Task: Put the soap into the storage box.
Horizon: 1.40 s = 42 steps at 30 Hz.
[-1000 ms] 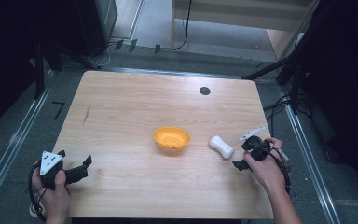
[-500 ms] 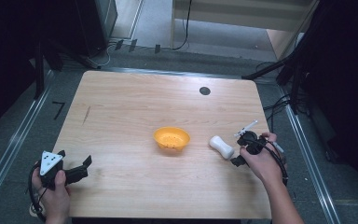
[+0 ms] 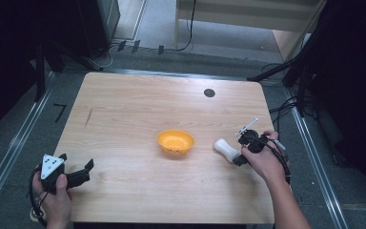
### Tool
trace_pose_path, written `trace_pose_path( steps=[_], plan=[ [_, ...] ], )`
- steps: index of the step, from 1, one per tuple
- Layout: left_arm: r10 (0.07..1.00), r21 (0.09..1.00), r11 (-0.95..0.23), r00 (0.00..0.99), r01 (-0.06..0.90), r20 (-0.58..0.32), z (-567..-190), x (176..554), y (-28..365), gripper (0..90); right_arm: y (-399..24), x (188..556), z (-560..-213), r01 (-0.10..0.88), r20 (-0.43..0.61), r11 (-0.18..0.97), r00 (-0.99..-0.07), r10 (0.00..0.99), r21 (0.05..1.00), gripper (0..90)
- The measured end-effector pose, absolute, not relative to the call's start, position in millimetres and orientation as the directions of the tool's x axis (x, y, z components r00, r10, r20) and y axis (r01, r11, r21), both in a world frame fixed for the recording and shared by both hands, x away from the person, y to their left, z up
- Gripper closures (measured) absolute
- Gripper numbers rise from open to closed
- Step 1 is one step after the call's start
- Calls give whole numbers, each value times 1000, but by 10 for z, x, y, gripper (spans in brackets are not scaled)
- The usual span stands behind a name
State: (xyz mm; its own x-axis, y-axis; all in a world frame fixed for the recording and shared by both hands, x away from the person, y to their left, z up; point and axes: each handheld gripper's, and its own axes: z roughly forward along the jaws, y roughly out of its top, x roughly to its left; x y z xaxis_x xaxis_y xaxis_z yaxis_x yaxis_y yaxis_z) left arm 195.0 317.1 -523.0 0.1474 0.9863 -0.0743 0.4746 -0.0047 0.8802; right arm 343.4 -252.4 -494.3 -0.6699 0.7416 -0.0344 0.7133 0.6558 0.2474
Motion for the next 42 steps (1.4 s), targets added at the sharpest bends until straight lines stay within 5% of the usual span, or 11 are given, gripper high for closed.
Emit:
trace_pose_path(
  steps=[42],
  plan=[
    [986, 878, -3, 149, 479, -78, -5228, 1949, 3175, 16, -2248, 3716, -4899, 706, -18, 668, -684, 729, 235, 10]
  ],
)
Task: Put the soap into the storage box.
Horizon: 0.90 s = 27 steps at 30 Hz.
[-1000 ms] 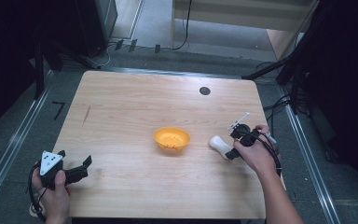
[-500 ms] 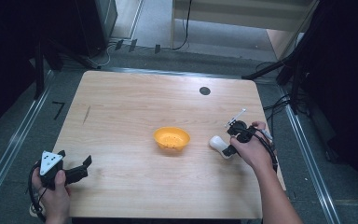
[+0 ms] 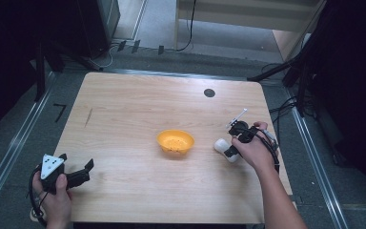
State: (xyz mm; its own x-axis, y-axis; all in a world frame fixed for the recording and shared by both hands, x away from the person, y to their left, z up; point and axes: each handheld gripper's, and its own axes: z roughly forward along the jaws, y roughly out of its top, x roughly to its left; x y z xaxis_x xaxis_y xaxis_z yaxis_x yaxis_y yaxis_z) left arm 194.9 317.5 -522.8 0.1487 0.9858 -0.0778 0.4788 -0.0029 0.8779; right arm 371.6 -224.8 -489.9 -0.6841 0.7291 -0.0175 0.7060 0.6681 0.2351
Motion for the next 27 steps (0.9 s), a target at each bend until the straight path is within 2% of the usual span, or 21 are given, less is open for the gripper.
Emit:
trace_pose_path(
  steps=[16, 27],
  plan=[
    [986, 877, -1, 148, 480, -80, -5228, 1949, 3177, 16, -2199, 3785, -4932, 716, -3, 657, -675, 738, 238, 16],
    [986, 877, -1, 149, 480, -80, -5228, 1949, 3176, 16, -2182, 3826, -4967, 722, 26, 647, -672, 740, 246, 93]
  ],
)
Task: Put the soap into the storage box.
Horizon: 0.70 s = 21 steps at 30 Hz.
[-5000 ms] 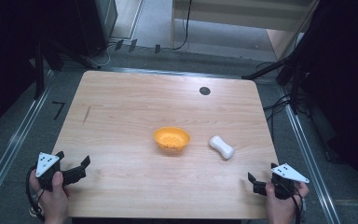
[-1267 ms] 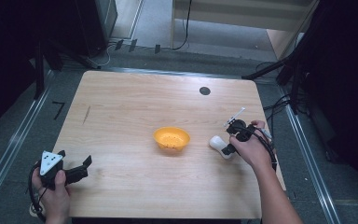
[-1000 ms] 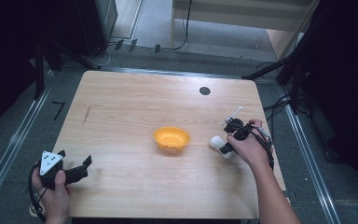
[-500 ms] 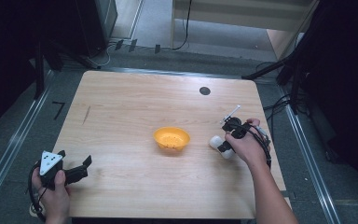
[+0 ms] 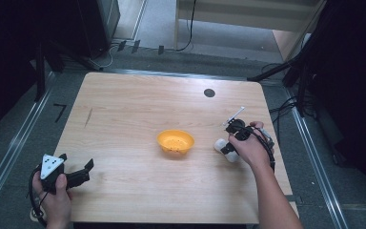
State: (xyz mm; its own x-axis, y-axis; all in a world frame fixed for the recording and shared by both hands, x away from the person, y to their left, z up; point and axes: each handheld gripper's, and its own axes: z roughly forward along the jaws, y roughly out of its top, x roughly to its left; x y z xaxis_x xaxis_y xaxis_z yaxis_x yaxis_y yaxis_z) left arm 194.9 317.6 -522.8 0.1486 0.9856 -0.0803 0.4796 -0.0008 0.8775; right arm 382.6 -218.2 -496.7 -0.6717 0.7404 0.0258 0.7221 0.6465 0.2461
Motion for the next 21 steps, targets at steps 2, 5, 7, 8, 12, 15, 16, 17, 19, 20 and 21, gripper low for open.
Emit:
trace_pose_path(
  steps=[2, 5, 7, 8, 12, 15, 16, 17, 19, 20, 21],
  plan=[
    [986, 878, -1, 149, 479, -80, -5228, 1949, 3176, 16, -2176, 3826, -4965, 721, 28, 646, -673, 739, 248, 107],
    [985, 878, 0, 149, 479, -82, -5228, 1948, 3177, 16, -2168, 3823, -4961, 724, 36, 643, -670, 741, 251, 129],
    [985, 878, 0, 149, 480, -82, -5227, 1948, 3178, 16, -2167, 3824, -4959, 723, 37, 644, -672, 740, 249, 135],
    [985, 878, 2, 149, 479, -83, -5228, 1949, 3178, 16, -2165, 3824, -4957, 723, 38, 645, -673, 739, 248, 140],
    [985, 878, 3, 149, 479, -85, -5229, 1952, 3180, 16, -2155, 3826, -4960, 725, 47, 645, -673, 738, 243, 152],
    [985, 878, 5, 149, 478, -86, -5230, 1953, 3180, 16, -2151, 3830, -4968, 723, 50, 647, -675, 736, 243, 156],
    [985, 878, 5, 149, 479, -87, -5229, 1953, 3180, 16, -2148, 3832, -4971, 725, 53, 646, -675, 736, 239, 155],
    [985, 878, 5, 149, 479, -87, -5230, 1953, 3182, 16, -2138, 3833, -4976, 727, 56, 644, -672, 738, 239, 156],
    [985, 878, 5, 149, 479, -87, -5230, 1953, 3182, 16, -2134, 3835, -4980, 726, 55, 646, -674, 737, 236, 155],
    [985, 878, 5, 149, 479, -88, -5230, 1953, 3183, 16, -2125, 3836, -4990, 725, 55, 651, -677, 734, 227, 155],
    [985, 878, 6, 149, 479, -88, -5230, 1953, 3183, 16, -2115, 3836, -5001, 724, 56, 653, -678, 733, 223, 155]
  ],
)
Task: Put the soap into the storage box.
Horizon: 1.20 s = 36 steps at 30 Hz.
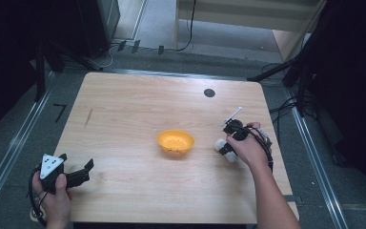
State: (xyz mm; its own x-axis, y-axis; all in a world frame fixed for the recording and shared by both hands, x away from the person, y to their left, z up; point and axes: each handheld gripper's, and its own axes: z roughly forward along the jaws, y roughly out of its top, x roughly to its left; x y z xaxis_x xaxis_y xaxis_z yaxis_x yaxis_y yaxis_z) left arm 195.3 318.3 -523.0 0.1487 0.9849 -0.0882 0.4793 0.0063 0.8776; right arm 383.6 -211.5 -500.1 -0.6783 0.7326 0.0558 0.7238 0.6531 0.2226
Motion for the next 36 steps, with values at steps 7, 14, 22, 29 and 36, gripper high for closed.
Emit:
trace_pose_path(
  steps=[7, 14, 22, 29, 36],
  plan=[
    [985, 877, 10, 148, 480, -92, -5230, 1954, 3185, 16, -2104, 3833, -5069, 720, 35, 669, -685, 727, 185, 182],
    [985, 877, 9, 148, 480, -91, -5230, 1954, 3185, 16, -2109, 3821, -5107, 731, 50, 657, -675, 737, 183, 236],
    [985, 877, 8, 147, 480, -90, -5230, 1953, 3183, 16, -2086, 3787, -5102, 717, 23, 669, -685, 728, 197, 295],
    [985, 878, 7, 147, 479, -88, -5230, 1952, 3183, 16, -2118, 3740, -5079, 688, 22, 683, -708, 706, 245, 471],
    [985, 878, 7, 147, 479, -88, -5230, 1952, 3182, 16, -2115, 3741, -5070, 691, 24, 680, -706, 708, 246, 510]
  ],
)
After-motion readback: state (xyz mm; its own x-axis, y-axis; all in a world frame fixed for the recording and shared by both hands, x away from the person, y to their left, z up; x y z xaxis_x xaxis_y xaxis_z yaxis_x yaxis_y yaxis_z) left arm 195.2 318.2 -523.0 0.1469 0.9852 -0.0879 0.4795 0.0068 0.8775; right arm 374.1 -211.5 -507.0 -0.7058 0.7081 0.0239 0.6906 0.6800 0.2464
